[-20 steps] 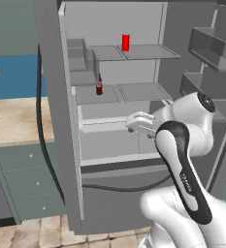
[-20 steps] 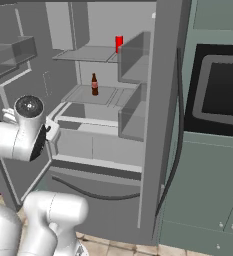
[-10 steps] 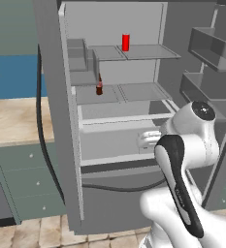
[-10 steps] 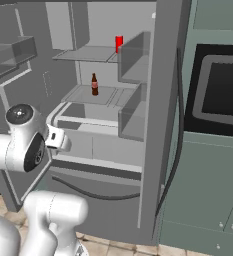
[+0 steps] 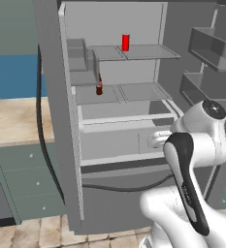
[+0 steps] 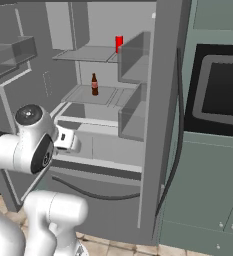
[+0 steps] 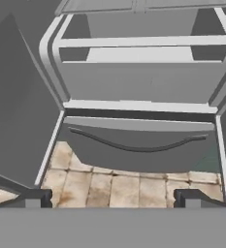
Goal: Open the fridge, grab two sodas, and place both sodas inside the bowl with ice on the dining counter.
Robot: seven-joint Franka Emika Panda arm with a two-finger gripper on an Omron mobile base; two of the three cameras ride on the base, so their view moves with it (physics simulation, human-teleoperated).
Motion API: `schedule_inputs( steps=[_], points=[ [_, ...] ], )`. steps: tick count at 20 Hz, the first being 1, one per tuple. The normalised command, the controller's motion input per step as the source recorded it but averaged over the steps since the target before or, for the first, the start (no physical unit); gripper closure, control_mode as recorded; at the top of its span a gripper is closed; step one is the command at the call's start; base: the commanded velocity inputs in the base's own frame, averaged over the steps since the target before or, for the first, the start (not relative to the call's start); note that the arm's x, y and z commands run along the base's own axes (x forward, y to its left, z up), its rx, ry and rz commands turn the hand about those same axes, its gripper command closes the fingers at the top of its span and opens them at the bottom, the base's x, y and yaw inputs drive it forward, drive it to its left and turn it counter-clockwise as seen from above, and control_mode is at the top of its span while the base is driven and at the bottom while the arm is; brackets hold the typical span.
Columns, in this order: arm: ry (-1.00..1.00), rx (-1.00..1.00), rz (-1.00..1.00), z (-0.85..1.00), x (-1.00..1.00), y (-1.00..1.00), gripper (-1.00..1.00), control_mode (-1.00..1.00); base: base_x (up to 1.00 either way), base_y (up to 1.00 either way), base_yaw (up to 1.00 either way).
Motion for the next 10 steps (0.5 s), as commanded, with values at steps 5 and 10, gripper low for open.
schedule_inputs(
  steps=[5, 10],
  points=[
    [0.00, 0.00, -0.07, -0.01, -0.05, -0.42, -1.00, -1.00, 0.00, 0.00, 0.00],
    [0.00, -0.01, -0.10, -0.04, -0.07, 0.02, -1.00, -1.00, 0.00, 0.00, 0.00]
  ],
)
